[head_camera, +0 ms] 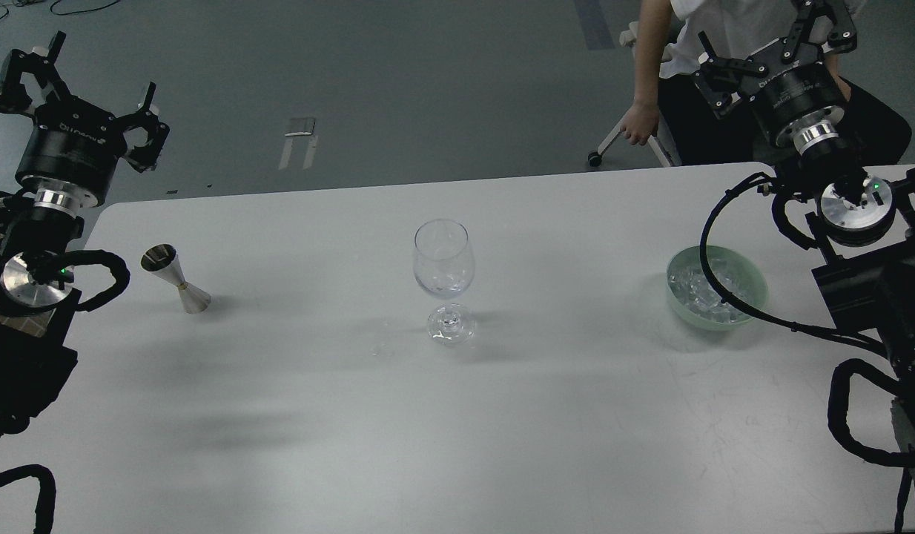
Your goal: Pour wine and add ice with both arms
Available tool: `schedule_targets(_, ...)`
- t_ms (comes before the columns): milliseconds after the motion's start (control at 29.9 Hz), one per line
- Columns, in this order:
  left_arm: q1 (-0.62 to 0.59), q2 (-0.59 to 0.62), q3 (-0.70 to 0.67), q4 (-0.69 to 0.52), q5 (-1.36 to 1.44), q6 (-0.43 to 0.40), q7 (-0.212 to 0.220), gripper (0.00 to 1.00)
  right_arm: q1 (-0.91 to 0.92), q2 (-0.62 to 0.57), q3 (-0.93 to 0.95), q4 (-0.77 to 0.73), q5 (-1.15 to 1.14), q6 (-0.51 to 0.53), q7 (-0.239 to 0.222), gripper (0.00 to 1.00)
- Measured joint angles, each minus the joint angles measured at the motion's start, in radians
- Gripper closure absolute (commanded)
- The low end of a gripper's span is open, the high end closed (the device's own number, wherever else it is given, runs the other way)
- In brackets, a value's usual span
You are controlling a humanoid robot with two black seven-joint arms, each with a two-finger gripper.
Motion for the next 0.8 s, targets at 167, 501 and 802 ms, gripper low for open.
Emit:
schedule_targets(167, 0.0, 0.001, 0.001, 0.0, 0.0, 0.001, -0.006, 0.02, -0.001, 0.0, -0.001, 0.001, 0.0, 0.0, 0.0, 0.0)
schedule_targets(501, -0.014, 0.004, 0.002, 0.004, 0.0, -0.004, -0.001, 0.02, -0.001, -0.006, 0.0, -0.008, 0.0, -0.002, -0.003, 0.0)
schedule_targets(802, -0.017, 0.006, -0.002, 0.006, -0.004, -0.007, -0.008, 0.02, 0.001, -0.003, 0.0, -0.014, 0.0, -0.003, -0.006, 0.0)
